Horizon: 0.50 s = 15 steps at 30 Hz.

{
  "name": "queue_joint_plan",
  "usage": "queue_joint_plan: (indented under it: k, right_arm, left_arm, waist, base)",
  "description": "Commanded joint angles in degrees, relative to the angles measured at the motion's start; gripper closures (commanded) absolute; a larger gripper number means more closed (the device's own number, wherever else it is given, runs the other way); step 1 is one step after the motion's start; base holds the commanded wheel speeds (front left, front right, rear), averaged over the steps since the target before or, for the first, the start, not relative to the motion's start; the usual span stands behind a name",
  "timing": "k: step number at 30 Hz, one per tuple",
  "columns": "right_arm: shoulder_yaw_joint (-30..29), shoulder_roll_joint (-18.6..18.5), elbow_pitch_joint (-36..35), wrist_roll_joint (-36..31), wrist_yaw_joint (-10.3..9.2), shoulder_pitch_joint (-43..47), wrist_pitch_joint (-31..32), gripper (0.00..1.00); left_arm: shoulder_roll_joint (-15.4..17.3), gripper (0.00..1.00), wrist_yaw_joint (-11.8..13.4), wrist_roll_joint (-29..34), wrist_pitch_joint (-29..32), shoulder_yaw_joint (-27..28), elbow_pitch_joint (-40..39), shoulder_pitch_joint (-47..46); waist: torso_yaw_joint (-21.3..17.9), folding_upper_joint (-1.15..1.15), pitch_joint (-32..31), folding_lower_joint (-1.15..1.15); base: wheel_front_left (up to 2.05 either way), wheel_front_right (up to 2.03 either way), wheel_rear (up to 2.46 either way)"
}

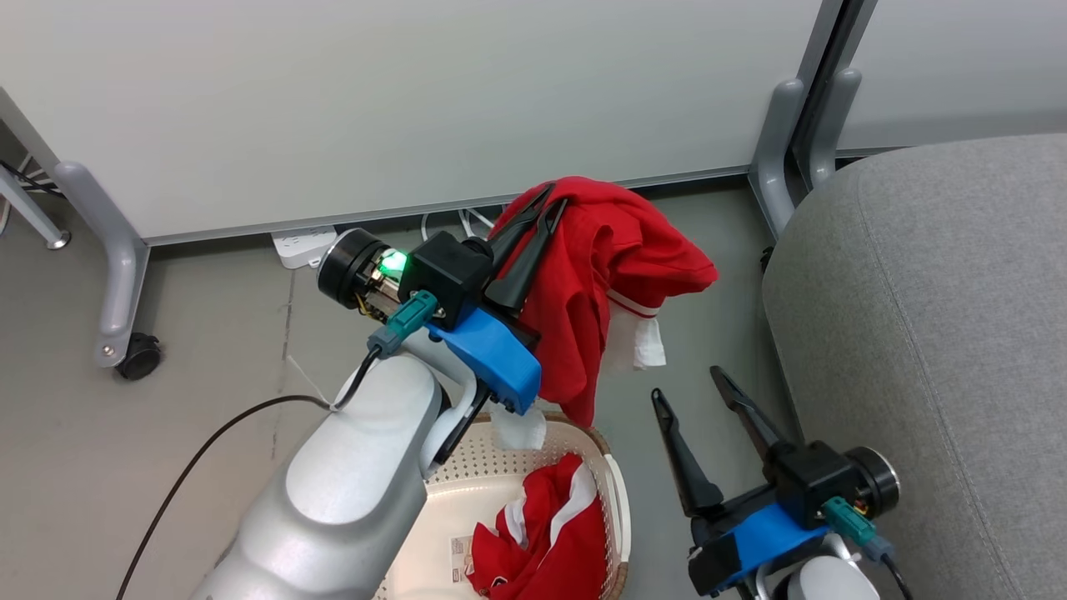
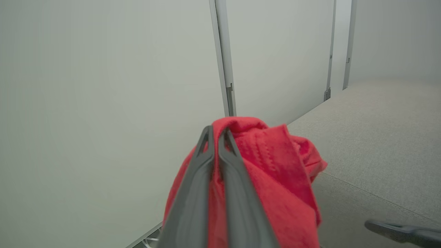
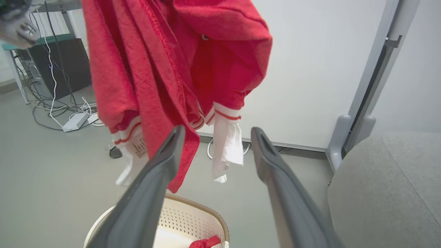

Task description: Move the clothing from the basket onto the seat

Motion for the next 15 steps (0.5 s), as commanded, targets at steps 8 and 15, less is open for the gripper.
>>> queue_joint_plan:
  k: [8,15]
  right_arm:
    - [8.5,-0.1,0.6,0.9,-0.04,-6.8,-0.3,0.0]
    - [14.8,-0.1,5.3,2.6,-0.04,-14.5,-0.3,0.0]
  left_arm:
    - [0.7,1.0,0.6,-0.4,0.1,-0.3,-0.2,-0.2]
    - [0.7,1.0,0.6,-0.7,-0.1,-1.0,-0.3,-1.4]
  waist:
    - [0.7,0.0,1.1,0.0]
    - [1.6,0.0,2.6,0.0]
  base:
    - [0.0,0.0,0.0]
    - [0.0,0.0,0.0]
